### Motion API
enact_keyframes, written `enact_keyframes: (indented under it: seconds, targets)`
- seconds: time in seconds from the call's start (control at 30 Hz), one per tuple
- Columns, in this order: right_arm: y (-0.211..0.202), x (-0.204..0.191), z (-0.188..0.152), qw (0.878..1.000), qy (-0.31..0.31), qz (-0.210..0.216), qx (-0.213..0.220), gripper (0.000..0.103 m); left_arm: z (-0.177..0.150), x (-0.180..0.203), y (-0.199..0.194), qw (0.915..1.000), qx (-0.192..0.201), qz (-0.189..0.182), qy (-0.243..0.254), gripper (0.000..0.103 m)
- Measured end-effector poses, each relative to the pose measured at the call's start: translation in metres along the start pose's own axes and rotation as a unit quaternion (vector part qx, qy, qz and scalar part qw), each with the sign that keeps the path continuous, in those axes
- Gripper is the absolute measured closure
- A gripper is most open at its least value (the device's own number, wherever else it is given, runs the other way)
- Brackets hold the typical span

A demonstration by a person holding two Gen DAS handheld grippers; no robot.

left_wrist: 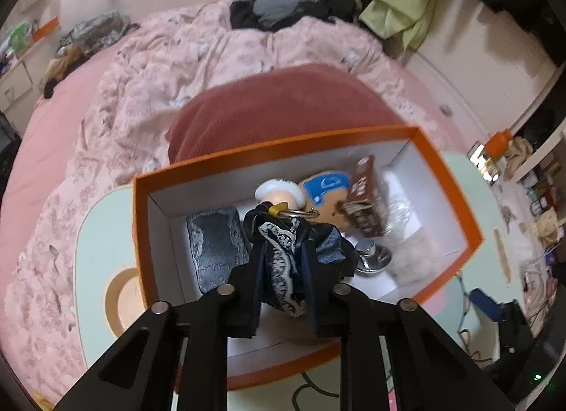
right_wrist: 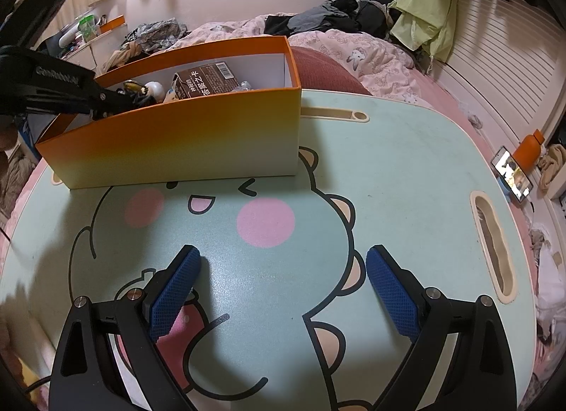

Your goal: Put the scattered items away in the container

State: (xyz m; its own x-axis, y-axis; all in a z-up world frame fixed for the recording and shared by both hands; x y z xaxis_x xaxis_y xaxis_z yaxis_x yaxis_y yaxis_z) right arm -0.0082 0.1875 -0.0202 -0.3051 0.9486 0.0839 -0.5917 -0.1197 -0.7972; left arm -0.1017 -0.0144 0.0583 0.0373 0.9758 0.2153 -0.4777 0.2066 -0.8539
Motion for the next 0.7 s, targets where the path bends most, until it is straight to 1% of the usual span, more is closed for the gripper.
enact_keyframes:
  seconds: [0.23, 0.33, 0.4, 0.5, 0.57, 0.7]
  targets:
    - [0.000, 0.000, 0.000, 1.000, 0.000, 0.000, 0.000, 0.008, 0.012, 0.004, -0.055, 0.9965, 0.066, -0.051, -0.010, 0.087]
    - [0.000, 0.000, 0.000, 1.000, 0.000, 0.000, 0.000, 0.008, 0.011, 0.009, -0.079, 0.9935, 0.095, -0.063, -0.005, 0.087]
    - [0.000, 0.000, 0.000, 1.000, 0.000, 0.000, 0.000, 0.008, 0.005, 0.012, -0.091, 0.9915, 0.112, -0.067, 0.003, 0.087]
    - [0.000, 0.000, 0.000, 1.000, 0.000, 0.000, 0.000, 0.008, -0.009, 0.018, -0.100, 0.9897, 0.114, -0.085, 0.017, 0.087]
    - [0.000, 0.000, 0.000, 1.000, 0.000, 0.001, 0.000, 0.008, -0.023, 0.021, -0.099, 0.9898, 0.107, -0.090, 0.026, 0.087]
    - [0.000, 0.000, 0.001, 1.000, 0.000, 0.001, 0.000, 0.008, -0.061, 0.022, -0.077, 0.9920, 0.075, -0.088, 0.052, 0.087]
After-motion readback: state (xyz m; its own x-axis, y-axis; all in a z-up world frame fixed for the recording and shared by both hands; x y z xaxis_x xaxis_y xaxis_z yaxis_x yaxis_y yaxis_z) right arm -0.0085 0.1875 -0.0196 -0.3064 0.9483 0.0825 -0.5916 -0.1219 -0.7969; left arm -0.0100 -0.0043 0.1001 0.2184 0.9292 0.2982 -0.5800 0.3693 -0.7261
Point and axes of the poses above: each gripper's, at about its wrist camera, not at the fingertips, and y roughly the way its jaws point, x to its right, z to its top, the point moved 2 cm from there along y, roughly the way its jaws point, and after that the axes turned 8 degrees about -y, right-handed, at the moved point
